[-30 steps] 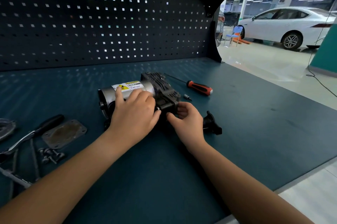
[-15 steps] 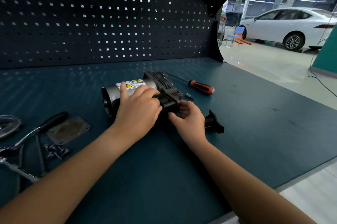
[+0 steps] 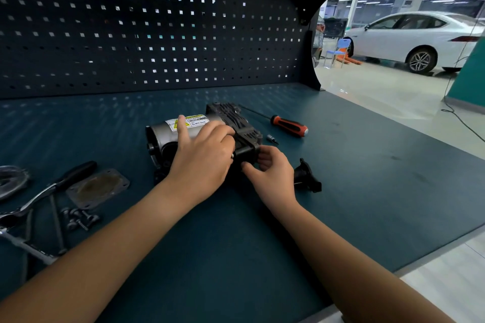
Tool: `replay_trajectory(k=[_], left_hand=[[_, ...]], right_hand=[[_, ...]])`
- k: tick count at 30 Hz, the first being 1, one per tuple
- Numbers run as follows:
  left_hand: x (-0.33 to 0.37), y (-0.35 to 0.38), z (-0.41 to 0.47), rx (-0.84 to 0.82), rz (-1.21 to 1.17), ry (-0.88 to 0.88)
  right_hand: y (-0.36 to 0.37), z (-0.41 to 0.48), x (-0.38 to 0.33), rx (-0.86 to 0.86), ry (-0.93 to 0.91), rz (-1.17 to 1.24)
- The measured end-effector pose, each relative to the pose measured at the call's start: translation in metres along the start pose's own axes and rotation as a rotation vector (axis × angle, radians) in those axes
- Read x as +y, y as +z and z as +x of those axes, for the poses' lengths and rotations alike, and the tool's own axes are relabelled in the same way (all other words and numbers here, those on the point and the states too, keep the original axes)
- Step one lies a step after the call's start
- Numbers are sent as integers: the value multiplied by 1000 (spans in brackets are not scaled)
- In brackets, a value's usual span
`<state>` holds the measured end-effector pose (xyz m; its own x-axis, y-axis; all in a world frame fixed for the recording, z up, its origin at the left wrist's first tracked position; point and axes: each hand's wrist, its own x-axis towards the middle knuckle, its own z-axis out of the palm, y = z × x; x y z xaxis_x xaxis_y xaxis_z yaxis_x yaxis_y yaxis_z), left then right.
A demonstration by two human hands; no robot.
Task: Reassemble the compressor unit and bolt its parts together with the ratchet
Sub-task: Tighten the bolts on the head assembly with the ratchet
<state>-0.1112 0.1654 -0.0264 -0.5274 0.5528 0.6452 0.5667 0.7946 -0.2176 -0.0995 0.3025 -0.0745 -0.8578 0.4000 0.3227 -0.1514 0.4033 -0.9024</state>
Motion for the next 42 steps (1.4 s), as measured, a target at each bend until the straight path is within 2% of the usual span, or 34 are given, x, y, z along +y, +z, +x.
replay_trajectory(k=[5,11,15,17,21,25,32,39,42], left_hand=[[2,2,-3,-13,-21,-88],[4,-1,0,20,-3,19],[-2,0,1,-151,5,-120],[-6,5,1,-199,-21,-128],[-2,3,2,-142,-79,-110],[4,-4,-2,29,86,26],[0,-8,-5,-33,110,-26],[9,-8,-2,-1,159,42],[2,-11,-5,-39,45,13]], right_hand=[[1,-1,0,4,21,48],[0,-1,-1,0,27,80],[0,-1,-1,0,29,84],[0,-1,-2,-1,37,90],[0,-2,-3,-1,44,94],[-1,-2,-4,-5,37,84],[-2,-3,-4,-15,41,103],[-1,-3,-3,-19,33,78],[-4,-2,-4,-34,48,100]])
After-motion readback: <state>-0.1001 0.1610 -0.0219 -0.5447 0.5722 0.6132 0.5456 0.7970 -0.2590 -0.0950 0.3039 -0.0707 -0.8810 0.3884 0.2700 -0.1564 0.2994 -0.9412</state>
